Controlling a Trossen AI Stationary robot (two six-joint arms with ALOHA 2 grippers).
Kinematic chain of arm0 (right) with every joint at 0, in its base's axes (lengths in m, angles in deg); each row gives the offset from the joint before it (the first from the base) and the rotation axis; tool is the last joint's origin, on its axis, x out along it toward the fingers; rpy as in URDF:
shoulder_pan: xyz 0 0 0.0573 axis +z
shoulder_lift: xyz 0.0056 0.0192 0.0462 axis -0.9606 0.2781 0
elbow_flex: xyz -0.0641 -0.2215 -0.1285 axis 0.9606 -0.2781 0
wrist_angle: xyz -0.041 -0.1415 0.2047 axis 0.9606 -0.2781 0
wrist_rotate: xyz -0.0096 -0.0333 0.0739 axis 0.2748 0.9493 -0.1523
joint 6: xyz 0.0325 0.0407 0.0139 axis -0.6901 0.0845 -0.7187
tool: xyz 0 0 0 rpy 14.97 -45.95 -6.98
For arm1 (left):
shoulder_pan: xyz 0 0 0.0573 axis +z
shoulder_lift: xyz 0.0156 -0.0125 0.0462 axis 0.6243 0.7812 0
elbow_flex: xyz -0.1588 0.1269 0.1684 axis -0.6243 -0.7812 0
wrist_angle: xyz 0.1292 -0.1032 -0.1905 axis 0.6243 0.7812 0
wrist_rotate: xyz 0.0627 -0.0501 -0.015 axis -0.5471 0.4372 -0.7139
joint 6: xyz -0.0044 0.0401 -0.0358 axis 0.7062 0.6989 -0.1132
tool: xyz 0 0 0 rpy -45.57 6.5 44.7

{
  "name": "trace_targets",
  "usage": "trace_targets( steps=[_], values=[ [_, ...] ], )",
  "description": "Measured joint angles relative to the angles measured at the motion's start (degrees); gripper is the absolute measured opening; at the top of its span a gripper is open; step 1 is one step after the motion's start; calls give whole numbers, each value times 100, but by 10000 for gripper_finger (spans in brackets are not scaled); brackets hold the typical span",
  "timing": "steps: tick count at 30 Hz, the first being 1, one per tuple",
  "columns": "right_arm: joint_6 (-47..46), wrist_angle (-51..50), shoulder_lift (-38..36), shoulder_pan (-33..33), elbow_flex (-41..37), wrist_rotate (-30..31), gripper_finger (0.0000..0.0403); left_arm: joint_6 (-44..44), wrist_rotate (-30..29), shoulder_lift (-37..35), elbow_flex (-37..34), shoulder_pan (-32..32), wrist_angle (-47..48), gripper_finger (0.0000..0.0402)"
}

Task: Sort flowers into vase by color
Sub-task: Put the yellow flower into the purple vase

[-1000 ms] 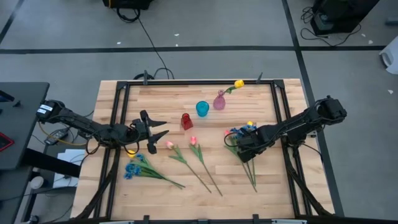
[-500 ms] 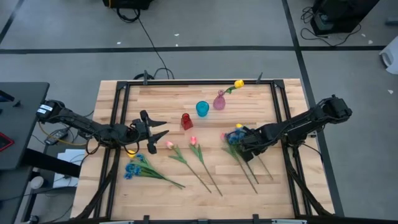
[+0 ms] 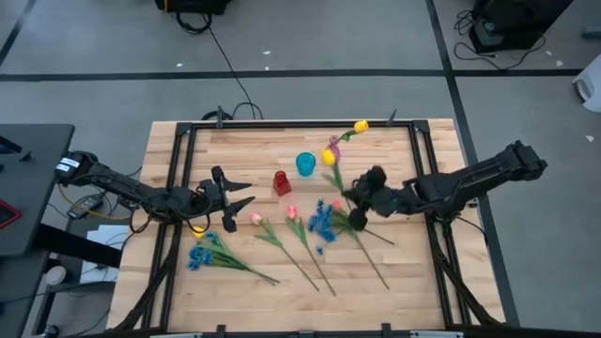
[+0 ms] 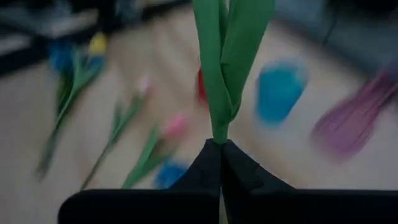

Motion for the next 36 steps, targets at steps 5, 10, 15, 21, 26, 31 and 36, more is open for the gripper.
trace_targets(
  steps=[5, 10, 15, 21, 26, 31, 36],
  values=[
    [2158, 1542, 125, -317, 0, 840, 7, 4, 0, 0, 0, 2, -11, 188],
    [4491, 3872, 926, -680, 0, 869, 8, 7, -1, -1, 0, 1, -50, 188],
    [6092, 5654, 1580, -1056, 0, 1675, 8, 8, 0, 0, 0, 2, -21, 188],
    [6520, 6116, 1768, -1482, 0, 1746, 8, 8, 0, 0, 0, 2, 31, 188],
    [6418, 6110, 1766, -1824, 0, 1448, 8, 8, -1, 0, 0, 1, 15, 188],
    [5826, 5682, 1764, -2146, 0, 1064, 8, 8, 0, 0, 0, 1, 14, 188],
    [5659, 5438, 1893, -2332, 0, 999, 8, 8, 0, 0, 0, 0, 31, 188]
  ],
)
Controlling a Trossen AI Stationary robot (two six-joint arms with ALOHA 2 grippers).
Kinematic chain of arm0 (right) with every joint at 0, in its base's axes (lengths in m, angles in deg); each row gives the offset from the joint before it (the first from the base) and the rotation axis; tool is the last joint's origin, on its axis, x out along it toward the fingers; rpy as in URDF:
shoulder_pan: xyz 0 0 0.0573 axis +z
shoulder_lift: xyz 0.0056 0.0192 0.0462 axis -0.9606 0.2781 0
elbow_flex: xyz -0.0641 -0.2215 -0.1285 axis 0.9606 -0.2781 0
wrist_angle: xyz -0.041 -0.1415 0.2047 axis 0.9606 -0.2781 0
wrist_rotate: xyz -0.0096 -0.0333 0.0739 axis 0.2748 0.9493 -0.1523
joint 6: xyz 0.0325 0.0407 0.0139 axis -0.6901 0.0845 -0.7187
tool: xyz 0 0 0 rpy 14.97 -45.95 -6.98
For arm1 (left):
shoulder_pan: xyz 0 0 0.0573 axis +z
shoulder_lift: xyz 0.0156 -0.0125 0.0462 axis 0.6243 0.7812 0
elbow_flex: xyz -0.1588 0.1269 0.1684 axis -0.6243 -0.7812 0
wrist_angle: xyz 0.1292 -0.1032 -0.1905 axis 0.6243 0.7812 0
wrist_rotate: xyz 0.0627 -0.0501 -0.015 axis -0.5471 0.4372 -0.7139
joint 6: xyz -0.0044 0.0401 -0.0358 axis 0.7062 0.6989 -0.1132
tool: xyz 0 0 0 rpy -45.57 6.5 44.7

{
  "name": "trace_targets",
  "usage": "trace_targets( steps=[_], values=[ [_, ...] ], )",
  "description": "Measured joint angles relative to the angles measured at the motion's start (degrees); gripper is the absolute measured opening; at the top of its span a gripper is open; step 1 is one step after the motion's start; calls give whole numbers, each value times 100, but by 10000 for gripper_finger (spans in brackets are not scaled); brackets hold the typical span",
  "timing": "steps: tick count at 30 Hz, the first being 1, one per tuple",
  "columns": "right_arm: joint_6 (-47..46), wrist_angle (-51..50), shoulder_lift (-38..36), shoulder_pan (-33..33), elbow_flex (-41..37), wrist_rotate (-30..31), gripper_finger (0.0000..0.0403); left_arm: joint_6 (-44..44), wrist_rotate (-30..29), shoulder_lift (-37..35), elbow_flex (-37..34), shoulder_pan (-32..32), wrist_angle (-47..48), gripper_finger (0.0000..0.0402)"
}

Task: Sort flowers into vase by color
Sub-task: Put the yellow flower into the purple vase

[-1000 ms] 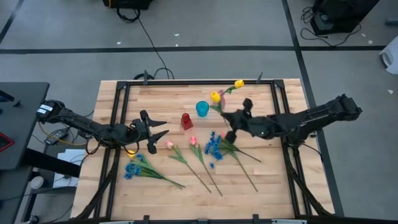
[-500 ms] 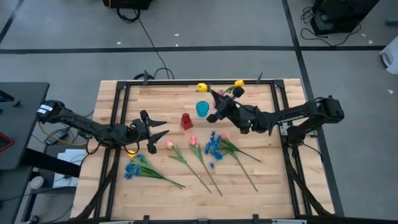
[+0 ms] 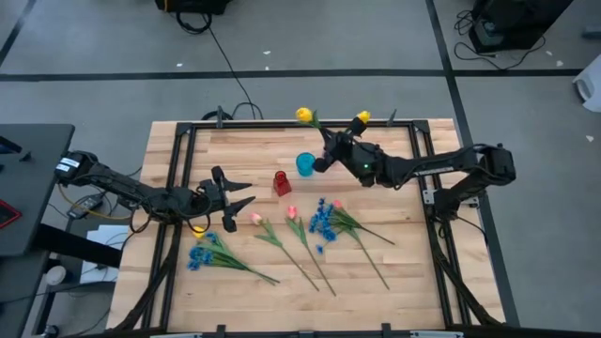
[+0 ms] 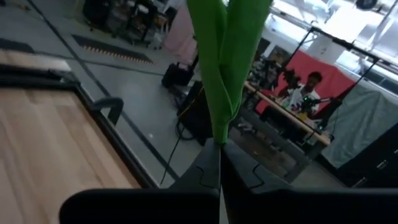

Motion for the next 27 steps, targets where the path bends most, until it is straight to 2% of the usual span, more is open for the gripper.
trace_targets(
  steps=[5, 15, 21, 27],
  values=[
    [-319, 80, 142, -34, 4, -16, 8, 2, 0, 0, 0, 1, 0, 188],
    [-1397, -819, 142, -31, 0, 1022, 10, 2, 0, 0, 0, 0, 30, 188],
    [-1919, -1267, 139, -27, 1, 965, 10, 2, 0, 0, 0, 0, 29, 188],
    [-2810, -1989, 139, -153, 2, 621, 10, 2, -1, 0, 0, 0, 32, 188]
  ],
)
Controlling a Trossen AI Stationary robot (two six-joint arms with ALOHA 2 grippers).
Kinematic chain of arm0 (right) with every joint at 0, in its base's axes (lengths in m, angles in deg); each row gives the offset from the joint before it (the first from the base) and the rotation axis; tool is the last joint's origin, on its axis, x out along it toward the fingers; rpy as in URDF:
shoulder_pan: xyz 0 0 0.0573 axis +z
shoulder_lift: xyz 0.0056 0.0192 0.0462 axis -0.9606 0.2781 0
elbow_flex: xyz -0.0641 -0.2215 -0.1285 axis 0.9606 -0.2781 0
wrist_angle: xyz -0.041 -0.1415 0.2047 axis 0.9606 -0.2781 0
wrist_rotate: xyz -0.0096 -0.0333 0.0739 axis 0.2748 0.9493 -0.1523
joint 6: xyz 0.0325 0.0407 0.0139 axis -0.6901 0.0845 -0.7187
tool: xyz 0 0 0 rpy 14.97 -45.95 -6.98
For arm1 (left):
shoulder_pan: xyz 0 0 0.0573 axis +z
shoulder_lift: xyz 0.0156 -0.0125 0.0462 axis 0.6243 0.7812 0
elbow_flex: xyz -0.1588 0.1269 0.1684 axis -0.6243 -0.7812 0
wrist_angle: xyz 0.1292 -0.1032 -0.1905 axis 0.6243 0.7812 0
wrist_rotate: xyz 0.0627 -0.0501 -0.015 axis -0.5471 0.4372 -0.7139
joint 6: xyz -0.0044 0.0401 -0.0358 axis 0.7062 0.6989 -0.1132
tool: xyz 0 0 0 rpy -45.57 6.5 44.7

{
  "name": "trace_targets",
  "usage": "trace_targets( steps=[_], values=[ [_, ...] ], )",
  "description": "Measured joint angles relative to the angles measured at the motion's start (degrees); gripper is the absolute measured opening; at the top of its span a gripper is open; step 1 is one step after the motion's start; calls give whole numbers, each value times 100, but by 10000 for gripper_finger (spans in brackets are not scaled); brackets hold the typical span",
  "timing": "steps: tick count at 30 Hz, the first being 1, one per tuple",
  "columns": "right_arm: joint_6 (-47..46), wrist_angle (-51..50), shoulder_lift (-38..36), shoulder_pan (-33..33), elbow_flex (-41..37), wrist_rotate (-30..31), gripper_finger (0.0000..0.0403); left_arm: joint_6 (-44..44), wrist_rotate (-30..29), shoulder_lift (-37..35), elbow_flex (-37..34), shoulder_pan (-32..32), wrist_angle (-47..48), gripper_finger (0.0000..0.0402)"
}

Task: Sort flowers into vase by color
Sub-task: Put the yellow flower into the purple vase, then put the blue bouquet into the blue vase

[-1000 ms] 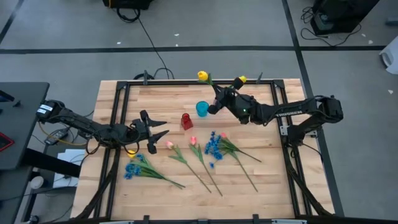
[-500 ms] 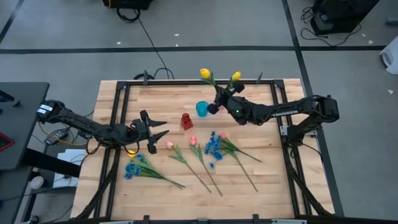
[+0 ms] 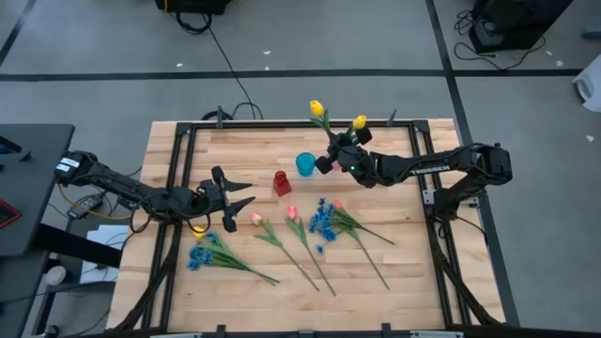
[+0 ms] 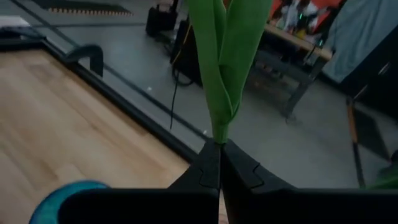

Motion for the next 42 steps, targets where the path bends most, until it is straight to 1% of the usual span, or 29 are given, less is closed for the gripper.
trace_targets(
  steps=[6, 10, 13, 16, 23, 28, 34, 37, 42],
  values=[
    [-493, -639, 0, -34, 0, -126, 10, 0, 1, 0, 2, -1, 13, 188],
    [-697, -917, 0, -30, -2, -437, 10, 0, 1, 0, 0, 1, 17, 188],
    [-836, -1057, -2, 18, -2, -466, 15, 0, 1, 0, 0, 0, 37, 188],
    [-850, -1163, -2, 87, 0, -382, 31, 0, 0, 0, 0, 1, 57, 188],
    [-851, -1221, -4, 238, 0, -350, 85, 0, 1, 0, 0, 0, 61, 188],
    [-967, -1494, -40, 328, 0, -351, 122, 0, 0, 0, 0, 1, 80, 188],
    [-1280, -2060, -441, 515, -2, -359, 142, 0, 0, 0, 0, 0, 88, 188],
    [-1508, -2256, -738, 602, -2, -707, 143, 0, -1, 0, 0, -1, 90, 188],
    [-2009, -2592, -997, 795, 0, -2012, 143, 0, -1, 0, 0, 0, 86, 188]
  ],
)
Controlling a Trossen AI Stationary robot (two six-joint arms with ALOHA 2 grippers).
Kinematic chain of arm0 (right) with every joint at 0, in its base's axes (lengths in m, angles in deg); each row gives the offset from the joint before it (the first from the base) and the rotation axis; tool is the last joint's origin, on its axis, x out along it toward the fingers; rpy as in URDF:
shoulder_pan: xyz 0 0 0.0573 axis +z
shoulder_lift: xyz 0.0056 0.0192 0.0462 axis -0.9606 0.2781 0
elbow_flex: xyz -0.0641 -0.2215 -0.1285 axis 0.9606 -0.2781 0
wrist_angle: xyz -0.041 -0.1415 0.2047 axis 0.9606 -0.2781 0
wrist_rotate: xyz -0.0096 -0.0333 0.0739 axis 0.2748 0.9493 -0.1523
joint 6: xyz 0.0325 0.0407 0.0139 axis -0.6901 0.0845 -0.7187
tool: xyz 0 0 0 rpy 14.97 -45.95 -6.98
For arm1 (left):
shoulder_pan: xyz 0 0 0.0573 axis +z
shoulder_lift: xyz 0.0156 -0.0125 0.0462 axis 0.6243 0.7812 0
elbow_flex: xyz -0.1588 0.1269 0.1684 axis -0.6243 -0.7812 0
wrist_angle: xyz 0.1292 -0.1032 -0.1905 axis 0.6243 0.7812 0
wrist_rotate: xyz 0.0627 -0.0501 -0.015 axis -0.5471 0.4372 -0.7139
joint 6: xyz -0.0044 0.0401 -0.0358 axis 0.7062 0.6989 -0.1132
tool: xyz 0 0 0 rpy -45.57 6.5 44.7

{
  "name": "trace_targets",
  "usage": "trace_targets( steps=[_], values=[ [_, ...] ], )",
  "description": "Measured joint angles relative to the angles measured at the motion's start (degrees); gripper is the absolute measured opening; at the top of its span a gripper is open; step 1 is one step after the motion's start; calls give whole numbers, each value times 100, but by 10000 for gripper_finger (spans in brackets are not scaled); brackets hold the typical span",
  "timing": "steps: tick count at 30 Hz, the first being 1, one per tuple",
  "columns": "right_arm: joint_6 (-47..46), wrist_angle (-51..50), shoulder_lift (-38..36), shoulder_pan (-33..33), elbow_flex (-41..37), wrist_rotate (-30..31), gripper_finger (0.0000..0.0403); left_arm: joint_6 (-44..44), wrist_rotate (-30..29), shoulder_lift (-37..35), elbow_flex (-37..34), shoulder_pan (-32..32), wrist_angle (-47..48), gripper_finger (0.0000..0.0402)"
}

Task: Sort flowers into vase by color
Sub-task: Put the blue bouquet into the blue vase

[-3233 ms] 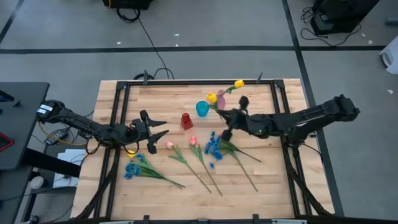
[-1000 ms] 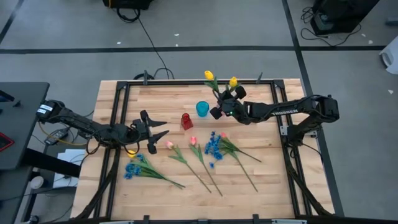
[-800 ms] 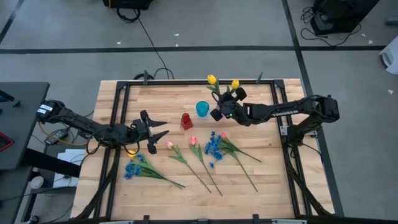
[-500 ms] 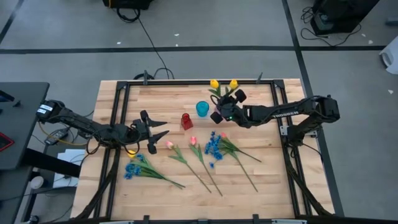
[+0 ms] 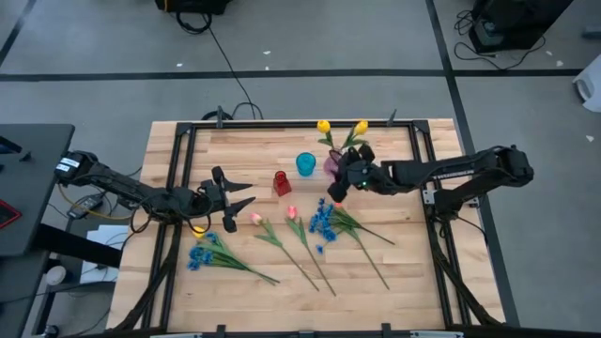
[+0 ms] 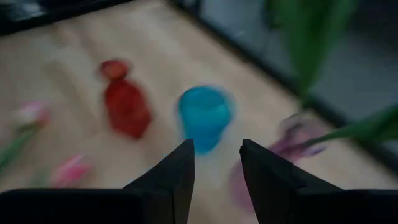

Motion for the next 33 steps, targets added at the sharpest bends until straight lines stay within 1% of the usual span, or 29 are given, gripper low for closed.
trace_targets(
  steps=[6, 11, 13, 15, 19, 23, 26, 33],
  values=[
    [-758, -573, 177, 512, 0, -1150, 135, -6, 1, 0, 0, 1, -3, 188],
    [-1286, -954, 551, 1002, 0, -1422, 133, -7, -1, 0, 0, 1, -32, 188],
    [-1388, -1103, 767, 1193, 0, -1641, 133, -7, -1, 0, 0, 1, -28, 188],
    [-1500, -1495, 899, 1349, 0, -1941, 134, -14, 1, 0, 2, -1, -26, 188],
    [-1882, -2396, 922, 1481, 0, -2390, 145, -20, 0, 0, 2, -2, -18, 188],
    [-2095, -2829, 885, 1513, 0, -2755, 166, -20, 1, 0, 2, 1, -36, 188],
    [-2095, -2911, 993, 1561, 0, -2805, 181, -22, 2, 0, 2, 1, -34, 188],
    [-2015, -3362, 1302, 1596, -2, -2510, 202, -22, 1, 0, 2, -1, -22, 188]
  ],
)
